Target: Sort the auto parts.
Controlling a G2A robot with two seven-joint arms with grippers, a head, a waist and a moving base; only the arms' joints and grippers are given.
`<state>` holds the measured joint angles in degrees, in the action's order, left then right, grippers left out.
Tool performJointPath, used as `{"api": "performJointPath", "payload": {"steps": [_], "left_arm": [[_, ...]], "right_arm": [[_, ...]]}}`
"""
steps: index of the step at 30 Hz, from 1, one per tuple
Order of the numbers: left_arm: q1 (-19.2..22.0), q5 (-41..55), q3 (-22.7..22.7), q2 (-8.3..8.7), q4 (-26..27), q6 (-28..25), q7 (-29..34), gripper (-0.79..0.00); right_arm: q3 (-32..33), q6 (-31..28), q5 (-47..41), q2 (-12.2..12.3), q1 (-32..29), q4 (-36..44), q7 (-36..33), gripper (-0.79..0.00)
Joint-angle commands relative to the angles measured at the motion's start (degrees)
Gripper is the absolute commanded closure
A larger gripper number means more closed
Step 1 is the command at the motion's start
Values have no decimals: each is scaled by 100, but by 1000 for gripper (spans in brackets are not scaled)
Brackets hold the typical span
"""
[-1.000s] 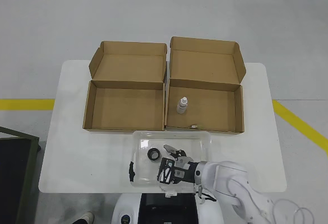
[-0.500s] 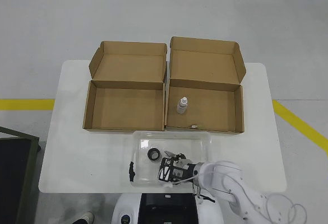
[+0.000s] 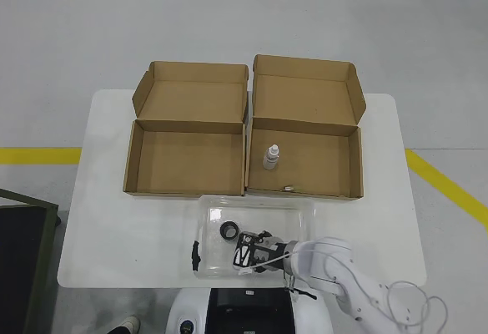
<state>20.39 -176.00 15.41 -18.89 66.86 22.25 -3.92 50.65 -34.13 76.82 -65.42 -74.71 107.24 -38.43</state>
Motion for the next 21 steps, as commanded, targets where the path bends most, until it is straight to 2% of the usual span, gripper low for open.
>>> {"api": "performJointPath", "payload": {"steps": [1,3,5,6,7,16,21], "left_arm": [[0,0,0,0,0,0,0,-785],[0,0,0,0,0,0,0,-785],[0,0,0,0,0,0,0,-785],[0,0,0,0,0,0,0,-785],[0,0,0,0,0,0,0,-785],[0,0,0,0,0,0,0,-785],[0,0,0,0,0,0,0,-785]], "right_arm": [[-36,10,-1,-10,38,-48,-1,-329],[-70,19,-11,-19,73,-82,-2,-286],[-88,24,-28,-25,101,-101,-10,-160],[-93,28,-34,-27,111,-104,-14,-126],[-92,29,-40,-27,122,-99,-22,-12],[179,-82,-124,47,40,235,-186,0],[407,-152,-326,116,-134,672,-509,0]]}}
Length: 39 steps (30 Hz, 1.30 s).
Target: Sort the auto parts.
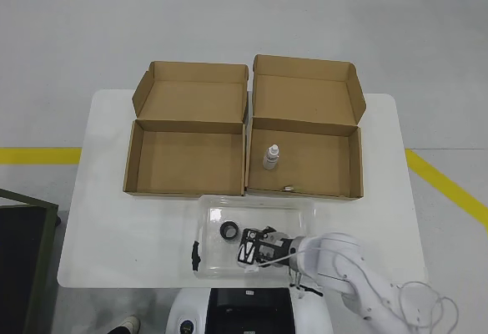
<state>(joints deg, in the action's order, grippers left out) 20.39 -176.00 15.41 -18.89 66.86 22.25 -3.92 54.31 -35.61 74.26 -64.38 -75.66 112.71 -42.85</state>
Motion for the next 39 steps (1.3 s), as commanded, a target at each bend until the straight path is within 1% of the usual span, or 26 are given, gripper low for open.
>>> {"api": "performJointPath", "payload": {"steps": [1,6,15,20,22,25,28,30,32,39], "left_arm": [[0,0,0,0,0,0,0,-785],[0,0,0,0,0,0,0,-785],[0,0,0,0,0,0,0,-785],[0,0,0,0,0,0,0,-785],[0,0,0,0,0,0,0,-785],[0,0,0,0,0,0,0,-785],[0,0,0,0,0,0,0,-785],[0,0,0,0,0,0,0,-785],[0,0,0,0,0,0,0,-785],[0,0,0,0,0,0,0,-785]], "right_arm": [[90,6,-143,24,-81,235,-121,0],[356,85,-486,76,-260,698,-119,0],[972,73,-1576,143,-470,1288,657,0],[1226,126,-2259,139,-441,1211,1324,0],[1324,313,-2268,133,-381,1195,1483,0],[1396,512,-2667,101,-323,1199,1981,0],[1501,604,-2974,82,-211,1138,2302,0],[1448,482,-3363,69,-147,1026,2378,0],[1393,424,-3445,61,-74,932,2370,0],[1214,225,-4138,1,58,666,2857,0]]}}
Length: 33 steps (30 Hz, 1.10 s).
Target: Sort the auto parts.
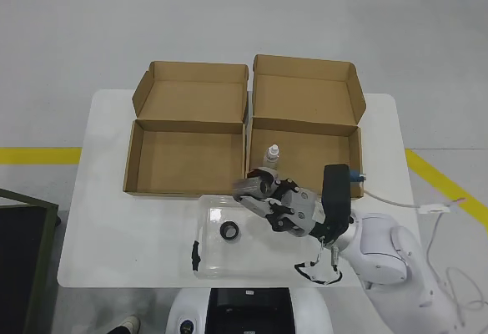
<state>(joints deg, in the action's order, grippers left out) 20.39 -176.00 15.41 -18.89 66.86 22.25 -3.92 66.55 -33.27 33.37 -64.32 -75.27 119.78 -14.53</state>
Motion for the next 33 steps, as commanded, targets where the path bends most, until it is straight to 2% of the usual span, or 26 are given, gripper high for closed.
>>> {"api": "performJointPath", "payload": {"steps": [1,5,14,22,28,33], "left_arm": [[0,0,0,0,0,0,0,-785],[0,0,0,0,0,0,0,-785],[0,0,0,0,0,0,0,-785],[0,0,0,0,0,0,0,-785],[0,0,0,0,0,0,0,-785],[0,0,0,0,0,0,0,-785]], "right_arm": [[-9,-5,-33,-7,39,-57,18,0],[-77,-88,-321,-35,35,-148,258,0],[-238,32,-324,-88,167,-332,313,0],[-626,407,402,-151,472,-505,-131,0],[-1077,697,570,-267,886,-838,-249,0],[-1363,1070,1234,-350,1225,-1140,-444,0]]}}
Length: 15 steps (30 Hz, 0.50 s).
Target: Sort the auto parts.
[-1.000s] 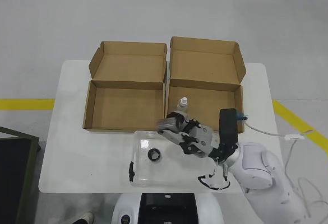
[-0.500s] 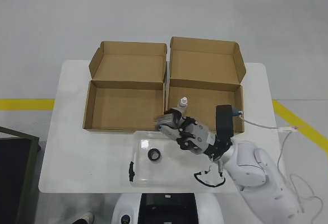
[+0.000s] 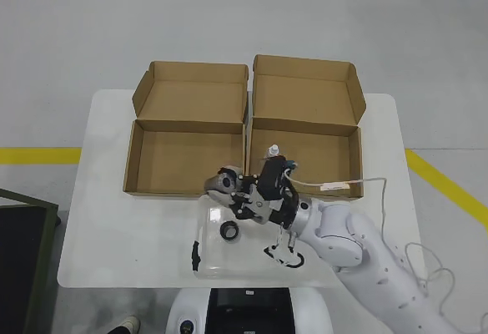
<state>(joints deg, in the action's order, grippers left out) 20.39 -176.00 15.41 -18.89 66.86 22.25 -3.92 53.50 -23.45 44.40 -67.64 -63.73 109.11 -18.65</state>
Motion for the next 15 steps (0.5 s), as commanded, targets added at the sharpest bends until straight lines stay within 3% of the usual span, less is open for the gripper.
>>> {"api": "performJointPath", "payload": {"steps": [1,15], "left_arm": [[0,0,0,0,0,0,0,-785],[0,0,0,0,0,0,0,-785]], "right_arm": [[-110,162,220,-36,126,-147,-49,0],[-906,988,1384,-334,891,-784,-515,0]]}}
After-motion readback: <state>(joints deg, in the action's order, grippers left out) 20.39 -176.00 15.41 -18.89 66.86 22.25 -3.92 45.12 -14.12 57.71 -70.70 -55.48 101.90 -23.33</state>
